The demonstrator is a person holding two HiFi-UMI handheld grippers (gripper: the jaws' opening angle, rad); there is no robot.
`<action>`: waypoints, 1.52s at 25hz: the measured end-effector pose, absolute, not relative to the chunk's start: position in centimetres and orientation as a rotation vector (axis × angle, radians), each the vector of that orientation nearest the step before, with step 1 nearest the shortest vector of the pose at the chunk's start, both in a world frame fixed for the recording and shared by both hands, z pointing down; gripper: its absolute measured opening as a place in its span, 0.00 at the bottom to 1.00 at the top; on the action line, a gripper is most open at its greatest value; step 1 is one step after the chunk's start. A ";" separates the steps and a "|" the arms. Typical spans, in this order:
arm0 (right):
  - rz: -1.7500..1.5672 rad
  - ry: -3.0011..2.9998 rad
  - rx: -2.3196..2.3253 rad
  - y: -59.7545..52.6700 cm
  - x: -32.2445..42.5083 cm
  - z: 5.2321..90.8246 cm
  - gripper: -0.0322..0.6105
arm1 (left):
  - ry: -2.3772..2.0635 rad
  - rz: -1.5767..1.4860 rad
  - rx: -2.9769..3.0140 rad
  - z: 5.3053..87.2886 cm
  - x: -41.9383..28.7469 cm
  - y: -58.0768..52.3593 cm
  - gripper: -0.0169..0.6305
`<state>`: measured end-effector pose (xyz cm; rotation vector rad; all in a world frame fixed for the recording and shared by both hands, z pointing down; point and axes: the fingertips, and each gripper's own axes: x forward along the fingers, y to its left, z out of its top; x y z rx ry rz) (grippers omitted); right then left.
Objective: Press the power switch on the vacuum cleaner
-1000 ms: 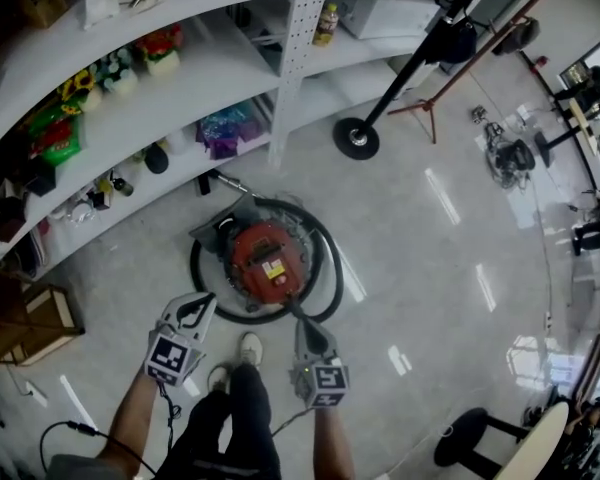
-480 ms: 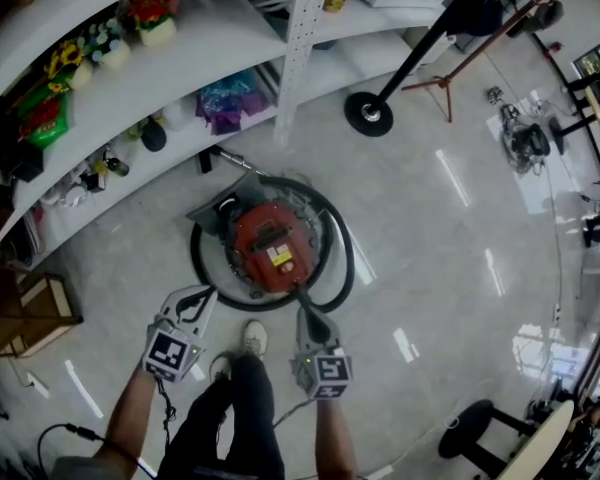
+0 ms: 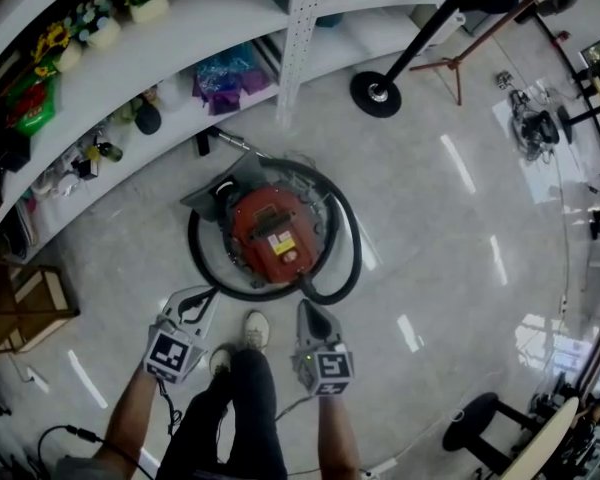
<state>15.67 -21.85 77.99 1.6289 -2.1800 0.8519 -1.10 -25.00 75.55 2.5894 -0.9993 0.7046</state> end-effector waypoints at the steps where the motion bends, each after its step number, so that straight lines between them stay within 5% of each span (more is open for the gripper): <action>1: 0.850 -2.180 1.627 -21.8 15.7 78.4 0.07 | -0.993 0.708 2.586 76.0 -1.1 -24.8 0.04; 38: 0.900 -2.132 1.550 -26.8 13.9 90.4 0.07 | -0.988 0.684 2.515 79.4 -1.5 -24.2 0.04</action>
